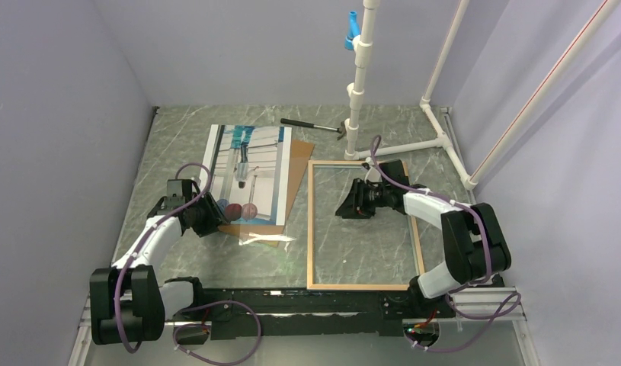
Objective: Put the photo into the frame
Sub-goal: Move the photo frame item to the center of the board, then pick up the photo frame item at the center of the board.
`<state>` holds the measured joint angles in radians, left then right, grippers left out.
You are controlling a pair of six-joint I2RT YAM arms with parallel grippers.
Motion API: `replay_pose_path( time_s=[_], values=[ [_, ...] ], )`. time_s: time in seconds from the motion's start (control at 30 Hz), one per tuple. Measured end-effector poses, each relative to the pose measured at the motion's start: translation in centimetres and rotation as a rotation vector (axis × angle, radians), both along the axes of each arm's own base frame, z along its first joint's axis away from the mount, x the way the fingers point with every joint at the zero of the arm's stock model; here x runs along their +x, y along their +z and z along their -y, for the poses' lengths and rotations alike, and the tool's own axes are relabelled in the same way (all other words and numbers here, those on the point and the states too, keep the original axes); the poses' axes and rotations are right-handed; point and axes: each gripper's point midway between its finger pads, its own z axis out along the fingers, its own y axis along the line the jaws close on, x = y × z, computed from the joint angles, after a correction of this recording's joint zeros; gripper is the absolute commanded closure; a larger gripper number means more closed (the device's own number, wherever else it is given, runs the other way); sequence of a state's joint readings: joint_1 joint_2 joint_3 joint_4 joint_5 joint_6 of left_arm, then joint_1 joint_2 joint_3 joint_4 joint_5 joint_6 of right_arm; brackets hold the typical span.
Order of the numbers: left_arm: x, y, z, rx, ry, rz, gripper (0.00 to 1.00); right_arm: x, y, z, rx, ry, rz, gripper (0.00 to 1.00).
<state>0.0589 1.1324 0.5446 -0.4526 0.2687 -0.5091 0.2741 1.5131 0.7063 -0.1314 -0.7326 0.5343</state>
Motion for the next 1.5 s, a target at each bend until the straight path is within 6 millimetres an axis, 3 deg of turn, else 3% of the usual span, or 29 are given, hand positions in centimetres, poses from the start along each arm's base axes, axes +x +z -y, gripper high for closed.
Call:
replay_pose_path(
  time_s=[0.07, 0.17, 0.33, 0.57, 0.73, 1.03, 1.13, 1.27, 1.3, 1.5],
  values=[
    [0.0, 0.0, 0.0, 0.0, 0.0, -0.002, 0.51, 0.2, 0.0, 0.5, -0.006, -0.008, 0.01, 0.34],
    [0.0, -0.1, 0.0, 0.0, -0.001, -0.004, 0.52, 0.6, 0.1, 1.1, 0.0, -0.02, 0.015, 0.27],
    [0.0, -0.1, 0.0, 0.0, -0.002, -0.005, 0.52, 1.6, 0.5, 1.4, 0.053, -0.03, 0.027, 0.27],
    [-0.1, -0.2, 0.0, -0.001, -0.002, -0.011, 0.52, 2.3, -1.3, 0.2, 0.15, -0.01, -0.041, 0.32],
    [-0.1, -0.4, 0.1, -0.005, -0.005, -0.018, 0.52, 2.7, -1.8, -0.8, 0.21, 0.004, -0.063, 0.47],
    [-0.3, -0.6, 0.4, -0.015, -0.015, -0.03, 0.52, 2.8, -2.1, -3.5, 0.271, 0.047, -0.086, 0.6],
    [-0.3, -0.6, 0.5, -0.015, -0.016, -0.03, 0.51, 2.6, -2.3, -4.0, 0.282, 0.053, -0.1, 0.72],
    [-0.3, -0.5, 0.5, -0.015, -0.017, -0.029, 0.5, 2.7, -2.1, -4.3, 0.296, 0.053, -0.105, 0.97],
    [-0.3, -0.5, 0.5, -0.015, -0.017, -0.027, 0.49, 2.8, -2.1, -4.3, 0.3, 0.051, -0.105, 1.0],
    [0.1, 0.4, 0.7, -0.018, -0.031, 0.012, 0.46, 2.7, -1.6, -4.3, 0.303, 0.048, -0.106, 1.0]
  ],
)
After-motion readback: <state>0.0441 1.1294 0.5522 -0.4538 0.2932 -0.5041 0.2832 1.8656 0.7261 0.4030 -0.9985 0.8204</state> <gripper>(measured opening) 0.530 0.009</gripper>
